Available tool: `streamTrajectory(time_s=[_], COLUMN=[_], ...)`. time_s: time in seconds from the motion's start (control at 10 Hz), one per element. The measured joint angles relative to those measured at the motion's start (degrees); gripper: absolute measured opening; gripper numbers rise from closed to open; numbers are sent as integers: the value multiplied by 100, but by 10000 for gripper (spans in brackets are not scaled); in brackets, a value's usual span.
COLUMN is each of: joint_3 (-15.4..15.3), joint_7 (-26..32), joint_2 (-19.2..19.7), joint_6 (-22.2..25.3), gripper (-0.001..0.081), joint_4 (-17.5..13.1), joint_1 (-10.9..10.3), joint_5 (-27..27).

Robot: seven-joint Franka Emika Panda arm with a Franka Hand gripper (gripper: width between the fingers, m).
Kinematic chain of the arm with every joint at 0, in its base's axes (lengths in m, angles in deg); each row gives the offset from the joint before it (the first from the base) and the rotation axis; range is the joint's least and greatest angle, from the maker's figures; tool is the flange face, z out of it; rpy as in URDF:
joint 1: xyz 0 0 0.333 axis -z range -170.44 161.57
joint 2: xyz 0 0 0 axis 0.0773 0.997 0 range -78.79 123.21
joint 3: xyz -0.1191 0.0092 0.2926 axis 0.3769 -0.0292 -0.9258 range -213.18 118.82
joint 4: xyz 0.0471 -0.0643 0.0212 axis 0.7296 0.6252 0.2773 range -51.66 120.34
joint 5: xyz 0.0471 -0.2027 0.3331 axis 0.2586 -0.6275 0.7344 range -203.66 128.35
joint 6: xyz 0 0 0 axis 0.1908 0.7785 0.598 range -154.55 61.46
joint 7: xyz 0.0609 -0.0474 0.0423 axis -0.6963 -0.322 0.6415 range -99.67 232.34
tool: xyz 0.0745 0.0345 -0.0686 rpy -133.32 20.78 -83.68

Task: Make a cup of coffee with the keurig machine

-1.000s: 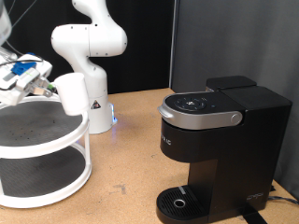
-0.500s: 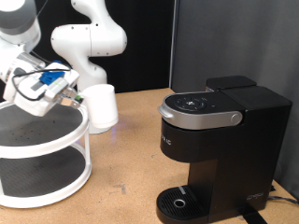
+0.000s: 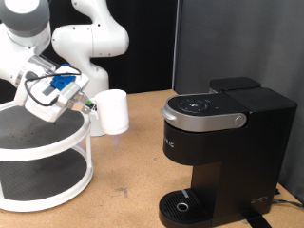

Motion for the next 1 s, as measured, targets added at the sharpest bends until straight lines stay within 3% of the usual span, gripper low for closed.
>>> streamTrajectory(time_s=[0.4, 1.0], joint_3=[-374, -722], joint_7=[361, 679], joint_2=[380, 1130], joint_6=[-873, -1263], gripper=[75, 75], joint_4=[137, 133], joint_1=[-262, -488], joint_5=[481, 1122])
